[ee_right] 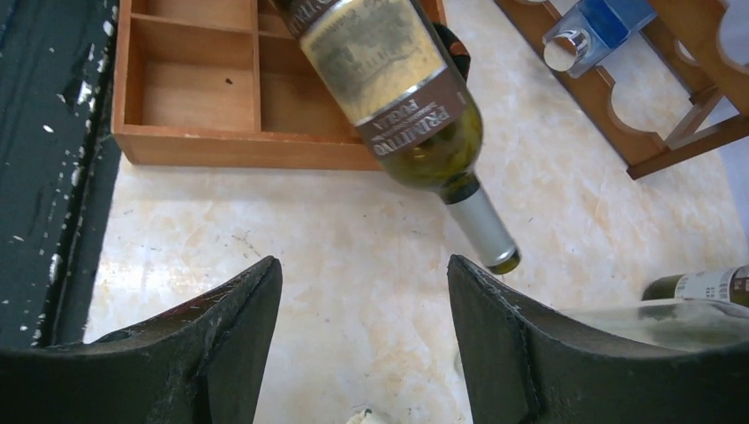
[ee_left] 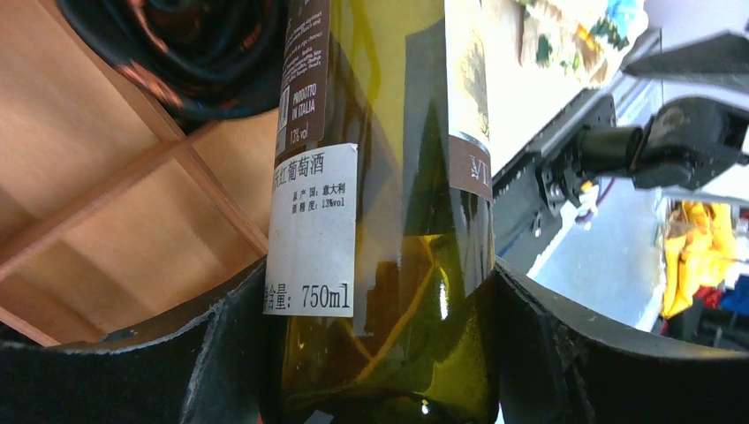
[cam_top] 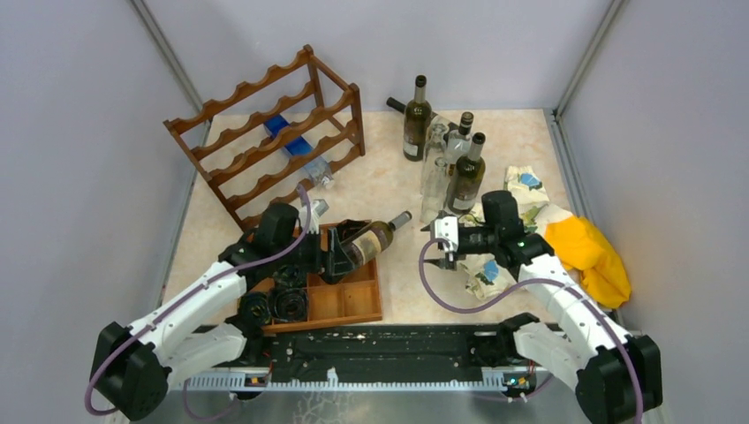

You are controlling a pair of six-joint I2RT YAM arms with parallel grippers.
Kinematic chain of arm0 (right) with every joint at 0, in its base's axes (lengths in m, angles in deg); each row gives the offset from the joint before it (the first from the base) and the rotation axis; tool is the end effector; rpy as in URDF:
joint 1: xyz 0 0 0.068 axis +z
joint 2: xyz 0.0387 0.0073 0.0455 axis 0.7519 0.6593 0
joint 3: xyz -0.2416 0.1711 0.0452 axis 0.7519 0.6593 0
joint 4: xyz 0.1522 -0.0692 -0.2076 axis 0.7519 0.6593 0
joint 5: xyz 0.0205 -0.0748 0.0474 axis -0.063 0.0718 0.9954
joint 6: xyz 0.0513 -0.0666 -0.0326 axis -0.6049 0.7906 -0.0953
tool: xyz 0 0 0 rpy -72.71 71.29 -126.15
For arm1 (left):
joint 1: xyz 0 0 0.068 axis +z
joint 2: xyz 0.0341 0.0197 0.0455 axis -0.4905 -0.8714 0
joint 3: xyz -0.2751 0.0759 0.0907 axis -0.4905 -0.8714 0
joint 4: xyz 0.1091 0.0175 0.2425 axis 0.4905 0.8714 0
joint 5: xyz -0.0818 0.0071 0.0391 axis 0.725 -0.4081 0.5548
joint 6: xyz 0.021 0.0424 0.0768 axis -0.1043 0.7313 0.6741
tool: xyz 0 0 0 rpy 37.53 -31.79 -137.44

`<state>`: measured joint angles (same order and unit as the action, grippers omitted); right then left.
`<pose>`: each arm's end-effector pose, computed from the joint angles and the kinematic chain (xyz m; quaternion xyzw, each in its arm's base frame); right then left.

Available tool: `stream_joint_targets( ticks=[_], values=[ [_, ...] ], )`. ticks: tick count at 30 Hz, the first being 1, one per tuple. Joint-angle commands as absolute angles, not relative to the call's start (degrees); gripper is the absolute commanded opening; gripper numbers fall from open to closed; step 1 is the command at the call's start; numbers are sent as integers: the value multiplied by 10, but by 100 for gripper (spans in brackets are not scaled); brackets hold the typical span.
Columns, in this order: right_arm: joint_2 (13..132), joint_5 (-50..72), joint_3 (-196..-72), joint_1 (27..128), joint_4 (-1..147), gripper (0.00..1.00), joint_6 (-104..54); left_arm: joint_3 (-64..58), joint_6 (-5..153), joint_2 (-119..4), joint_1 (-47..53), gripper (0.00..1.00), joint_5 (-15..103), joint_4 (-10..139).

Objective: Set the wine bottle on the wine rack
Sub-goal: Pick up the wine bottle from the center of the board.

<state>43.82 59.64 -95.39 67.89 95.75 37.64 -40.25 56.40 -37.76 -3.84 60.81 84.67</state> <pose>0.1614 0.1266 0.2613 -0.6460 0.5082 0.2798 0.4962 0.1706 -0.1523 0.2280 0.1221 0.8777 -0.3850 0.2580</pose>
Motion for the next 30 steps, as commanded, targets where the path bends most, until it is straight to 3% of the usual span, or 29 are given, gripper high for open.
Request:
stream_joint_targets(
  ticks=[1,18,30],
  values=[
    [466,557,-946,700,899,69,411,-408,592,-370,-39,0,695,847],
    [586,473,-941,765,896,68,511,-416,642,-386,-39,0,770,878],
    [650,462,-931,817,865,58,545,-420,665,-398,-38,0,795,877]
  ],
)
